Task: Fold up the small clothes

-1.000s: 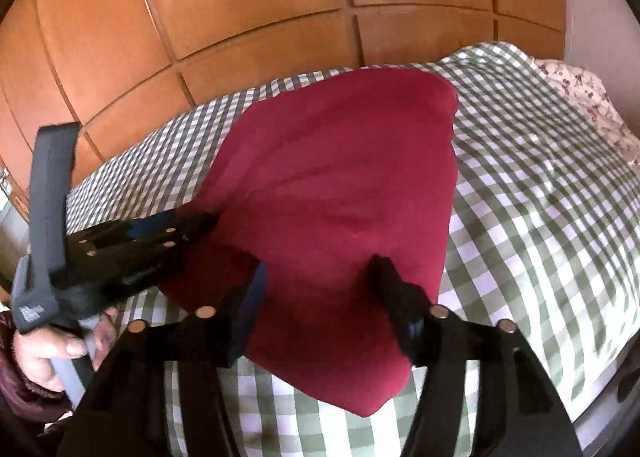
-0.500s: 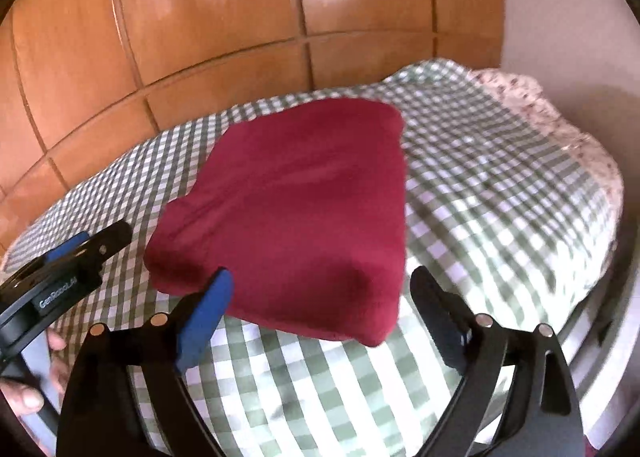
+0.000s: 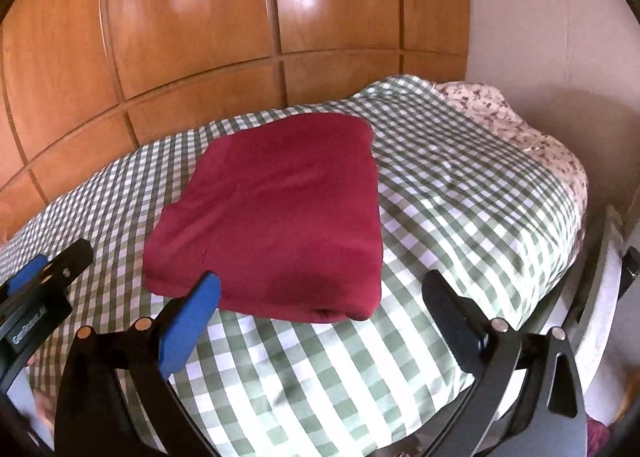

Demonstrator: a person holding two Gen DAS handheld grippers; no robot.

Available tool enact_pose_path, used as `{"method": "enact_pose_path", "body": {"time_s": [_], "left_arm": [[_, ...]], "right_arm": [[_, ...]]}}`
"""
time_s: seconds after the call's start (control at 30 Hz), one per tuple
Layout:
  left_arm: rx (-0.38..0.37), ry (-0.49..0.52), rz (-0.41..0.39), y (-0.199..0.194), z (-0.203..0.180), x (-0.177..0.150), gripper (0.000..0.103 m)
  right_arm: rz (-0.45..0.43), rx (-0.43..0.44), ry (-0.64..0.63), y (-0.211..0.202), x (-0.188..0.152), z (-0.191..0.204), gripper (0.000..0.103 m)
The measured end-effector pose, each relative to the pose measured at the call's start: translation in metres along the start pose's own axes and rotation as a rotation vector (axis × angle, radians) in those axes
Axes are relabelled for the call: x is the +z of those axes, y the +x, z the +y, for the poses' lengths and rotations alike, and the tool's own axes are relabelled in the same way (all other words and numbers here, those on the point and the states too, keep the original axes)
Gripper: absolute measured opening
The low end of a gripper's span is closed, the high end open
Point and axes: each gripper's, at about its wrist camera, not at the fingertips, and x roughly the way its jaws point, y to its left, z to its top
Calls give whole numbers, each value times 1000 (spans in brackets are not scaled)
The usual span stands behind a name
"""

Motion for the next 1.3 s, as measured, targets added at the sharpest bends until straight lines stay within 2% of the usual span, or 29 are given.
{"method": "enact_pose_path", "body": {"time_s": [0.2,0.33,0.93,1.0,1.3], "left_arm": [[31,-1,-12,-5,3,-2,88],[44,10,-3,-4,2,-3,90],[56,1,-2,-8,5,-6,90],[56,5,-3,-9,5,-6,95],[54,4,-6,-13,10,-5,95]], "right_arm": [[32,-10,20,5,-3,0,100],[10,-12,22,1,-2,0,100],[-8,-15,14,-4,-4,3,101],[-10,-9,12,-4,-4,3,101],[-17,-3,9,-6,-4,4,101]]}}
